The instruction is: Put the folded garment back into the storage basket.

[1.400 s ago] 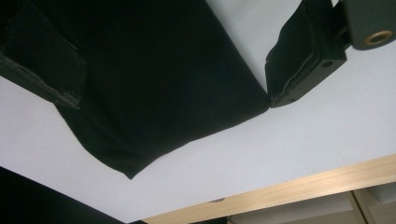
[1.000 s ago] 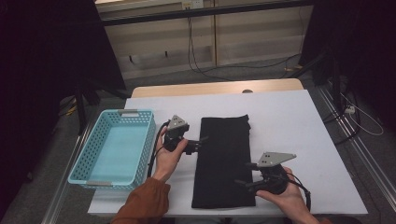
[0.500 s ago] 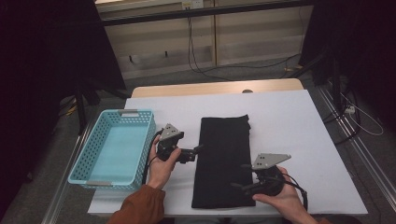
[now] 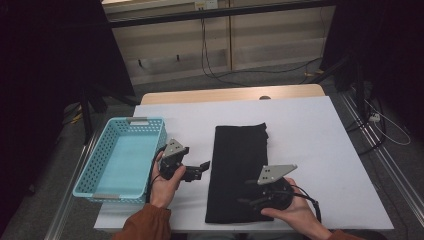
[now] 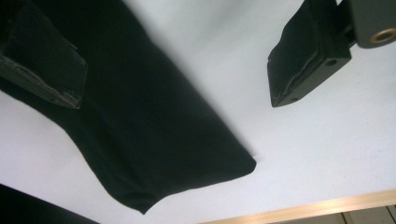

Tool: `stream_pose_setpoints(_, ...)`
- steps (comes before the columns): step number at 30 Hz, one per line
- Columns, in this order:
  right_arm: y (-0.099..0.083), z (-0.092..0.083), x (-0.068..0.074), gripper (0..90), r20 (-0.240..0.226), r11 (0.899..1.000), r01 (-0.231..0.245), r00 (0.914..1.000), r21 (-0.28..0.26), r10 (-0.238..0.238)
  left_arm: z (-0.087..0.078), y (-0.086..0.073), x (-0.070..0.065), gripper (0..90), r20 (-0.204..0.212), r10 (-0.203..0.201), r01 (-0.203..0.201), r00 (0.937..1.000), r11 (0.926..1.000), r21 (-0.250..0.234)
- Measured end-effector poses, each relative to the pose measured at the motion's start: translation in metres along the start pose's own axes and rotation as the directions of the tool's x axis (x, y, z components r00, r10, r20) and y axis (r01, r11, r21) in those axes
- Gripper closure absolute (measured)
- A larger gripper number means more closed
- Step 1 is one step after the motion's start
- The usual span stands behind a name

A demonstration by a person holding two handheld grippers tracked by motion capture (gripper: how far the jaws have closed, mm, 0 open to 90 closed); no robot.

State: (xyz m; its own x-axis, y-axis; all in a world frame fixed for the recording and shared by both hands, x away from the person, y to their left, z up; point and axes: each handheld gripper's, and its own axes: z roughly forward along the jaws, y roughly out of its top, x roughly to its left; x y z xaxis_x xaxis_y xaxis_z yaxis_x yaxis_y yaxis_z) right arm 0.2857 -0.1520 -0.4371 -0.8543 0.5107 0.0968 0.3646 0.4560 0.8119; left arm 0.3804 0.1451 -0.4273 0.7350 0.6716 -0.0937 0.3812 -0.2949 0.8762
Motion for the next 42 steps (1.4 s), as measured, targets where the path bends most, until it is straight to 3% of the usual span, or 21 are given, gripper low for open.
stream_pose_setpoints(9, 0.005, 0.012, 0.019, 52.9, -0.088, 0.994, 0.096, 0.9919, 0.055, -0.091, 0.002, -0.005, 0.003, 5.3, 0.002, -0.005, 0.005, 1.0, 0.9999, 0.011)
stream_pose_setpoints(14, 0.004, 0.016, 0.033, 54.2, -0.135, 0.979, 0.173, 0.9781, 0.106, -0.158, 0.004, -0.006, 0.002, 5.3, 0.008, 0.001, -0.001, 1.0, 0.9999, 0.015)
stream_pose_setpoints(18, -0.003, 0.022, 0.034, 51.5, -0.15, 0.974, 0.184, 0.975, 0.135, -0.164, 0.005, -0.007, 0.002, 5.3, 0.007, 0.003, -0.003, 1.0, 0.9999, 0.017)
stream_pose_setpoints(24, -0.01, 0.027, 0.032, 47.2, -0.147, 0.966, 0.197, 0.9738, 0.165, -0.174, 0.006, -0.007, 0.003, 5.3, 0.0, 0.005, -0.005, 1.0, 0.9997, 0.022)
stream_pose_setpoints(31, -0.015, 0.029, 0.039, 44.2, -0.117, 0.962, 0.225, 0.971, 0.155, -0.208, 0.009, -0.008, 0.002, 5.3, -0.008, 0.013, -0.013, 0.9999, 0.9994, 0.033)
stream_pose_setpoints(34, -0.018, 0.029, 0.041, 46.9, -0.093, 0.955, 0.258, 0.9646, 0.149, -0.247, 0.01, -0.008, 0.0, 5.2, -0.014, 0.036, -0.035, 0.9993, 0.9987, 0.037)
stream_pose_setpoints(37, -0.019, 0.029, 0.043, 48.3, -0.077, 0.948, 0.284, 0.9583, 0.144, -0.275, 0.011, -0.007, -0.001, 4.7, -0.011, 0.032, -0.031, 0.9994, 0.9988, 0.038)
stream_pose_setpoints(39, -0.02, 0.029, 0.043, 49.9, -0.071, 0.948, 0.284, 0.9585, 0.146, -0.276, 0.012, -0.006, -0.002, 4.6, -0.008, 0.026, -0.026, 0.9996, 0.999, 0.038)
stream_pose_setpoints(42, -0.019, 0.029, 0.041, 61.7, -0.055, 0.943, 0.296, 0.9551, 0.149, -0.291, 0.013, -0.004, -0.002, 4.6, 0.001, 0.007, -0.007, 1.0, 0.9995, 0.032)
